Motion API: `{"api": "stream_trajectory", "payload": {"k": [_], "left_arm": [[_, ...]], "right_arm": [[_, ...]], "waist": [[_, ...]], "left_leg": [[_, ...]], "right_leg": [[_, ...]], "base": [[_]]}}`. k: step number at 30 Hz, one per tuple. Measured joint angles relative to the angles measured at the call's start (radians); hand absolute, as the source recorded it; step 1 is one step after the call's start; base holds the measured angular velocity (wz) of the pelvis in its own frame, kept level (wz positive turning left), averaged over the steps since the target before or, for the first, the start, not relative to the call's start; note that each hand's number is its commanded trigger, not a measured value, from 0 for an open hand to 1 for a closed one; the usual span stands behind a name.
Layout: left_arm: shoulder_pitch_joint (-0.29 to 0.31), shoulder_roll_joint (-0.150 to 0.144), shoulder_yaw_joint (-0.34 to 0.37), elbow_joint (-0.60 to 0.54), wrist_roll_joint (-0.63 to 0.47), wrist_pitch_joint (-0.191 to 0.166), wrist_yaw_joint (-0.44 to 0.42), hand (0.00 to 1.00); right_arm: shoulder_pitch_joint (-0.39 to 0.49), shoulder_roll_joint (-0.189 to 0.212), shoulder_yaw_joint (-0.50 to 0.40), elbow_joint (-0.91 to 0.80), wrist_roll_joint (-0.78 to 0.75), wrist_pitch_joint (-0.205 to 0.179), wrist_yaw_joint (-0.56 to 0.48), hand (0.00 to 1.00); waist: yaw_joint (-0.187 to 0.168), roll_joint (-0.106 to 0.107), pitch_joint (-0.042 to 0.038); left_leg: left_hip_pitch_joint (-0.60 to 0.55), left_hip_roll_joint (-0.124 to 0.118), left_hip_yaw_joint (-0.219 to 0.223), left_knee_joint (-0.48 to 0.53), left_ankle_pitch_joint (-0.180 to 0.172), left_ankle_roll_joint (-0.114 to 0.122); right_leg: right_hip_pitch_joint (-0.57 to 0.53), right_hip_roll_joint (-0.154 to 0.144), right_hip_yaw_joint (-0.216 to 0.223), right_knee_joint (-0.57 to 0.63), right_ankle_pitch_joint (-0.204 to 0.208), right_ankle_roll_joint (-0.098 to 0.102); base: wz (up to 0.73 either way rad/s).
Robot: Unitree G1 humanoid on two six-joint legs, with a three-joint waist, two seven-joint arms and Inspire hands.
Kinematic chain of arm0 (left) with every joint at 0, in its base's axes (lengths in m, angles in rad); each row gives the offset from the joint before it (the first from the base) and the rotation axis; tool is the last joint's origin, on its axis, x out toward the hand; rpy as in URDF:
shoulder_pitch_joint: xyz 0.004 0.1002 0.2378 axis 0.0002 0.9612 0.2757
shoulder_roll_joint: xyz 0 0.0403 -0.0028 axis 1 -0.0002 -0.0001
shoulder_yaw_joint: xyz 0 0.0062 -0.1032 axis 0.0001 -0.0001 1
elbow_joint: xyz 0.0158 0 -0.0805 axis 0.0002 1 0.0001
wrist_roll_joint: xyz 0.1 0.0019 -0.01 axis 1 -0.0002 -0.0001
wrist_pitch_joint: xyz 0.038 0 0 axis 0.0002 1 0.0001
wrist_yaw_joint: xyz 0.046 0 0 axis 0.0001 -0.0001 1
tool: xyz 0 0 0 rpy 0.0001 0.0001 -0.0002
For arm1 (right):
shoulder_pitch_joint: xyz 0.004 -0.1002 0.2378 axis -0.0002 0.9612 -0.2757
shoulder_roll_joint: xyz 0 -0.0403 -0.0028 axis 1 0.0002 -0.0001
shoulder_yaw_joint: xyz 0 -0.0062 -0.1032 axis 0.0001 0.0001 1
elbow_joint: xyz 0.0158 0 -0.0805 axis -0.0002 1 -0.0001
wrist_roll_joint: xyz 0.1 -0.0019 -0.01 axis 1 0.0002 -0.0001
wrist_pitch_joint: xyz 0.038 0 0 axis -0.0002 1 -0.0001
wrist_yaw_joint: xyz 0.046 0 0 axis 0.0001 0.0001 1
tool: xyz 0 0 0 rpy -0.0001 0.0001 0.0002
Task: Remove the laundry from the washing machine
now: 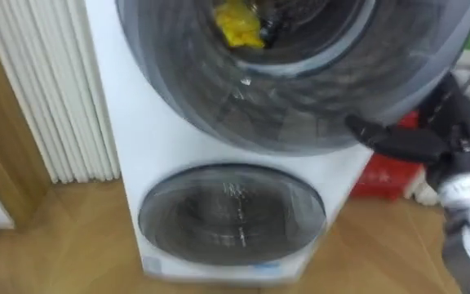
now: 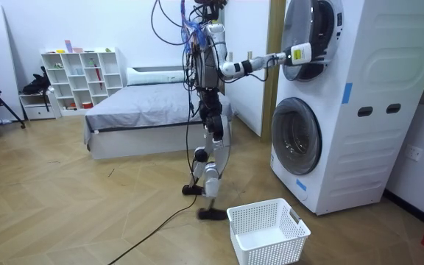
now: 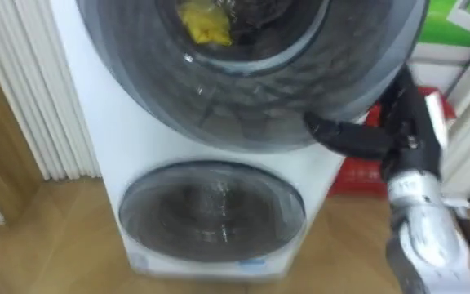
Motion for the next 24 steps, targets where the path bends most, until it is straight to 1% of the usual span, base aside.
{"api": "stream_trajectory", "payload": {"k": [1,2,3,5,6,8,10,11,13,14,15,18,20,24], "left_arm": [[0.004,-0.002,-0.014,0.004,-0.01,0.0,-0.001,0.0],[0.004,-0.005,-0.022,-0.001,-0.011,-0.001,-0.001,0.0],[0.001,-0.008,-0.026,-0.002,-0.011,-0.001,-0.001,0.0],[0.001,-0.015,-0.03,0.007,-0.011,0.0,0.0,0.0],[0.001,-0.015,-0.03,0.016,-0.011,-0.001,0.0,0.0],[-0.001,-0.015,-0.029,0.053,-0.03,-0.002,0.002,0.0],[-0.004,-0.015,-0.029,0.061,-0.037,-0.005,0.006,0.0],[-0.004,-0.015,-0.029,0.062,-0.038,-0.011,0.007,0.0],[-0.012,-0.014,-0.028,0.061,-0.037,-0.026,0.007,0.0],[-0.022,-0.014,-0.028,0.061,-0.036,-0.031,0.006,0.0],[-0.027,-0.014,-0.026,0.061,-0.033,-0.036,0.004,0.0],[-0.026,-0.016,-0.021,0.061,-0.037,-0.039,-0.002,0.0],[-0.028,-0.016,-0.021,0.061,-0.037,-0.04,-0.002,0.0],[-0.026,-0.016,-0.023,0.062,-0.038,-0.044,-0.002,0.0]], "right_arm": [[0.028,0.005,0.0,0.001,0.007,0.001,0.0,0.0],[0.041,0.015,-0.006,0.0,0.003,0.001,0.001,0.0],[0.044,0.026,-0.008,0.0,0.0,0.002,0.013,0.0],[0.055,0.035,-0.01,-0.037,-0.006,0.003,0.044,0.0],[0.065,0.035,-0.009,-0.06,-0.004,0.004,0.052,0.0],[0.091,0.036,-0.014,-0.093,-0.004,0.007,0.047,0.0],[0.091,0.035,-0.014,-0.121,-0.007,0.007,0.043,0.0],[0.091,0.035,-0.014,-0.139,-0.008,0.007,0.041,0.0],[0.091,0.035,-0.014,-0.158,-0.007,0.007,0.044,0.0],[0.091,0.035,-0.014,-0.18,-0.007,0.01,0.046,0.0],[0.091,0.035,-0.016,-0.201,-0.008,0.013,0.053,0.0],[0.091,0.031,-0.022,-0.256,-0.007,0.013,0.076,0.0],[0.066,0.03,-0.025,-0.318,-0.009,0.013,0.087,0.0],[0.015,0.03,-0.051,-0.366,-0.008,0.011,0.088,0.0]], "waist": [[-0.018,-0.001,0.0006],[-0.029,0.0,0.0003],[-0.025,-0.008,-0.0029],[-0.016,-0.011,-0.0069],[-0.01,-0.011,-0.007],[-0.002,-0.013,-0.0083],[0.0,-0.013,-0.0081],[0.001,-0.011,-0.0066],[-0.001,-0.009,-0.0051],[-0.001,-0.009,-0.0051],[-0.002,-0.009,-0.0054],[-0.013,-0.009,-0.0064],[-0.022,-0.007,-0.0079],[-0.021,-0.009,-0.0081]], "left_leg": [[-0.004,0.003,0.08,-0.007,-0.002,-0.008],[-0.035,0.003,0.133,-0.038,0.015,-0.007],[-0.053,0.001,0.188,-0.024,0.027,0.017],[-0.038,-0.006,0.189,-0.023,0.03,0.019],[-0.034,-0.014,0.188,-0.023,0.031,0.019],[-0.02,-0.019,0.189,-0.023,0.03,0.019],[-0.02,-0.021,0.204,-0.025,0.03,0.019],[-0.02,-0.021,0.211,-0.025,0.03,0.019],[-0.02,-0.022,0.211,-0.025,0.03,0.019],[-0.021,-0.023,0.211,-0.025,0.029,0.021],[-0.022,-0.024,0.211,-0.027,0.027,0.023],[-0.024,-0.026,0.207,-0.028,0.028,0.022],[-0.028,-0.023,0.203,-0.026,0.029,0.019],[-0.034,-0.021,0.201,-0.013,0.031,0.017]], "right_leg": [[0.017,-0.006,0.025,0.001,0.0,0.0],[0.021,-0.008,0.067,0.002,-0.003,0.005],[0.02,-0.014,0.079,0.006,-0.011,0.017],[0.019,-0.014,0.067,0.015,-0.014,0.021],[0.023,-0.01,0.062,0.015,-0.014,0.022],[0.04,-0.015,0.044,0.018,-0.017,0.025],[0.036,-0.018,0.047,0.023,-0.019,0.029],[0.032,-0.018,0.048,0.028,-0.02,0.03],[0.03,-0.018,0.048,0.03,-0.022,0.031],[0.029,-0.019,0.047,0.03,-0.027,0.03],[0.028,-0.019,0.047,0.03,-0.036,0.024],[0.028,-0.019,0.047,0.033,-0.051,0.017],[0.019,-0.019,0.043,0.048,-0.059,0.012],[0.018,-0.018,0.041,0.049,-0.06,0.011]], "base": [[0.46],[0.41],[0.22],[-0.05],[-0.07],[-0.04],[-0.11],[-0.12],[-0.03],[0.0],[0.0],[0.02],[0.02],[0.01]]}}
